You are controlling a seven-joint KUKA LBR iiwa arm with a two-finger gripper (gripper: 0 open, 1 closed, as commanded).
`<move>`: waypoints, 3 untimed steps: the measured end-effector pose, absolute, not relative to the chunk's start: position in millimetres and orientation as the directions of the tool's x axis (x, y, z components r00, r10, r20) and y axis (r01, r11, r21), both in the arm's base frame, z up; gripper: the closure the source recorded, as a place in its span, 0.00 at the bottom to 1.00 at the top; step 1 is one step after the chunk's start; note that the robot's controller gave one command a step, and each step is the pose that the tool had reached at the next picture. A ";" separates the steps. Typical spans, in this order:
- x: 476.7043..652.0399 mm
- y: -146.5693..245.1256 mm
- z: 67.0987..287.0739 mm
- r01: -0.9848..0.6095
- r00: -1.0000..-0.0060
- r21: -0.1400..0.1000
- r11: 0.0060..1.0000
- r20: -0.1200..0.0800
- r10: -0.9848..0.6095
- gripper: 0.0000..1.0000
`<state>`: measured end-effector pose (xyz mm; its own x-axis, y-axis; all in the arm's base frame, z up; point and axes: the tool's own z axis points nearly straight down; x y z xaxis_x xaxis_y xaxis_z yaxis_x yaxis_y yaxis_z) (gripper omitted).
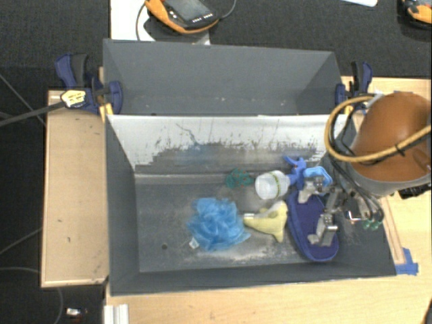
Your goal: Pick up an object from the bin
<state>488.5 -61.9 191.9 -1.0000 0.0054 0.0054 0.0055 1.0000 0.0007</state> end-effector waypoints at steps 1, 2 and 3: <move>490.3 -61.7 195.6 0.003 -1.000 0.000 1.000 -0.003 0.003 0.00; 508.5 -37.7 113.8 0.003 -1.000 0.000 1.000 -0.008 0.003 0.00; 512.9 -31.1 92.0 -0.011 -1.000 0.000 1.000 -0.006 -0.011 0.00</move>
Offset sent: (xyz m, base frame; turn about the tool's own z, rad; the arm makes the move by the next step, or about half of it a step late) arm 0.0260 0.0363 -0.1219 0.0006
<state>512.9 -31.1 92.0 -0.9999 -0.0111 -0.0061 -0.0111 0.9999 -0.0003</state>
